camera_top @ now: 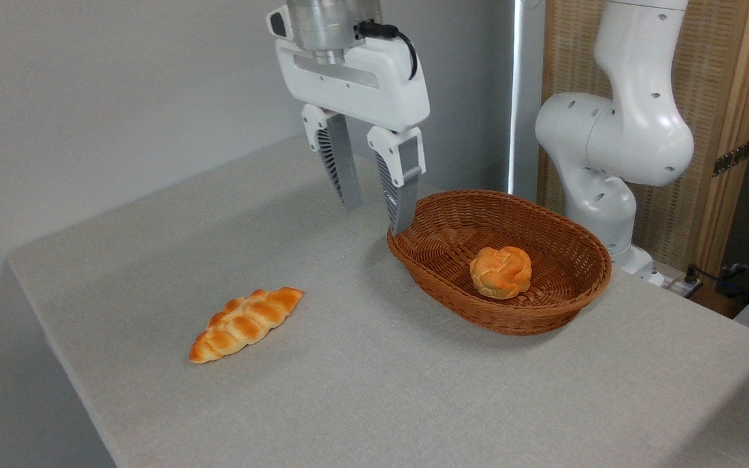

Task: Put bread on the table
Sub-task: 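Move the open gripper over the basket and lower it around the round bun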

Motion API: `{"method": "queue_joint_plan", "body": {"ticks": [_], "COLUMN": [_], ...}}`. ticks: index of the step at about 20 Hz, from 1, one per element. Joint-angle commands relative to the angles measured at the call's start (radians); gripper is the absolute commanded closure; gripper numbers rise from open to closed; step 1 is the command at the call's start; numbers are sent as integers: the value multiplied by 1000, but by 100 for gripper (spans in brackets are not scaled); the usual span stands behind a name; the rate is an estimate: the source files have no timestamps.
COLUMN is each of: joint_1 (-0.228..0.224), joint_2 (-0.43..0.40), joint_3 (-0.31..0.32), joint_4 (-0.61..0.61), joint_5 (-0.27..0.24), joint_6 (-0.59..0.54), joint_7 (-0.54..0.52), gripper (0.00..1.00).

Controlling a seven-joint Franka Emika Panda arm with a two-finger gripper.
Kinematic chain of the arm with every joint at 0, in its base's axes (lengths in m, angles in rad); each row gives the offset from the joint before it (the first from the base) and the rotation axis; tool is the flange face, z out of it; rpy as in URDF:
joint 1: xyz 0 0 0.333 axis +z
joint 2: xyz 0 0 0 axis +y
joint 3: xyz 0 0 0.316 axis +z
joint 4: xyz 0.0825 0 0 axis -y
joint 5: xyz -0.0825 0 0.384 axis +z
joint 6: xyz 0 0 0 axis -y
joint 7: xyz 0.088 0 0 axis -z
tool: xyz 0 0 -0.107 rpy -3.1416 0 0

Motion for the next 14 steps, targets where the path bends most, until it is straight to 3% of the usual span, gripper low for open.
{"method": "queue_joint_plan", "body": {"ticks": [1, 4, 6, 8, 14], "joint_1": [-16, -19, -49, -75, -92], "joint_2": [-98, -127, -139, -177, -216], "joint_3": [16, 19, 25, 58, 94], "joint_4": [-115, -175, -204, -261, -330], "joint_5": [10, 13, 16, 18, 18], "joint_6": [-9, -16, -24, -23, -12], "joint_7": [73, 129, 155, 156, 158], "gripper": [0, 0, 0, 0, 0]}}
